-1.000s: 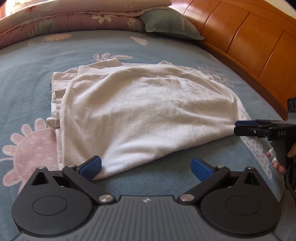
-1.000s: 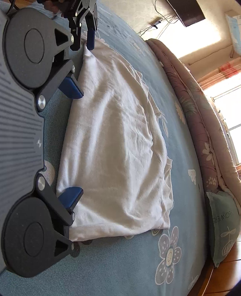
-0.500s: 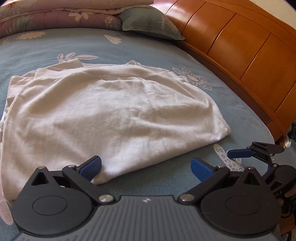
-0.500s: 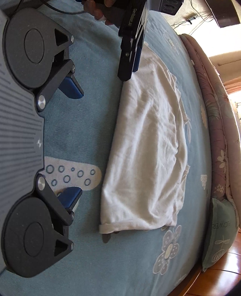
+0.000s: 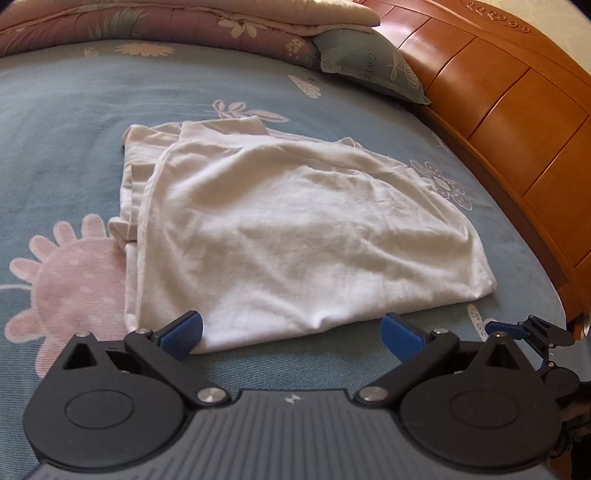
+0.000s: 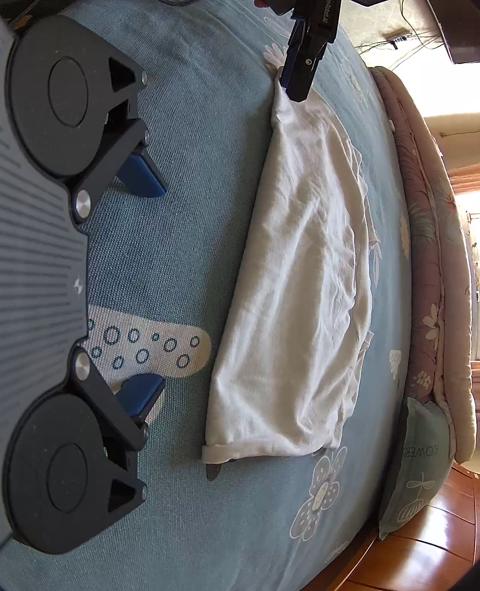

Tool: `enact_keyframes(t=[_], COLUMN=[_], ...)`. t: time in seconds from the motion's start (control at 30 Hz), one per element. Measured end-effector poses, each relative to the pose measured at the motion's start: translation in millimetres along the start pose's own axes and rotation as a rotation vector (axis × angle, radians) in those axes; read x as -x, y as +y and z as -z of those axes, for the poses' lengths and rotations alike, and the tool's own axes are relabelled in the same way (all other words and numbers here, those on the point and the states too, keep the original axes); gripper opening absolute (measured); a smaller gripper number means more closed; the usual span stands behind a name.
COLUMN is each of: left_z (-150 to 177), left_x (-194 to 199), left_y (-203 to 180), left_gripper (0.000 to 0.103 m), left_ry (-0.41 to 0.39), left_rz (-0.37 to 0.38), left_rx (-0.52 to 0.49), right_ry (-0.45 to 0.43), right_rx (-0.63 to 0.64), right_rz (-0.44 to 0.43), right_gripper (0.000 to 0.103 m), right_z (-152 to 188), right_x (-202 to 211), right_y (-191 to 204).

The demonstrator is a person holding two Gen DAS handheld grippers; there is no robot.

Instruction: Fold clothes

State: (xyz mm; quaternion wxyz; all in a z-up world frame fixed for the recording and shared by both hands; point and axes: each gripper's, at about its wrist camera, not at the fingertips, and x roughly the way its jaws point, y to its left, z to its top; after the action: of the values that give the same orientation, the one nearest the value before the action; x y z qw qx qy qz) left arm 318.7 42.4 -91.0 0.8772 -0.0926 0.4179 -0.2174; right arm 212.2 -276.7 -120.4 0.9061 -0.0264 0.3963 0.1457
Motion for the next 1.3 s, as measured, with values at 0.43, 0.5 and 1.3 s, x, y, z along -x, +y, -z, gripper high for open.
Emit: enact_keyframes(t=[0.43, 0.5, 1.3], left_z=[-13.2, -8.6, 59.6], left_x=[-19.8, -9.4, -93.9], left_y=[6.0, -13.6, -135.3], left_gripper=[0.102, 0.102, 0.103], left_ry=[-0.017, -0.066, -0.053], left_rz=[-0.126, -0.172, -0.623], left_rx=[-0.075, -0.207, -1.501], right_ry=[-0.027, -0.022, -0.029], right_rx=[0.010, 0.015, 0.008], right_rz=[0.006, 0.007, 0.014], right_gripper=[0.103, 0.103, 0.103], right_z=[3.4, 2.3, 6.5], right_x=[0.8, 0.8, 3.8], right_y=[2.4, 3.0, 4.4])
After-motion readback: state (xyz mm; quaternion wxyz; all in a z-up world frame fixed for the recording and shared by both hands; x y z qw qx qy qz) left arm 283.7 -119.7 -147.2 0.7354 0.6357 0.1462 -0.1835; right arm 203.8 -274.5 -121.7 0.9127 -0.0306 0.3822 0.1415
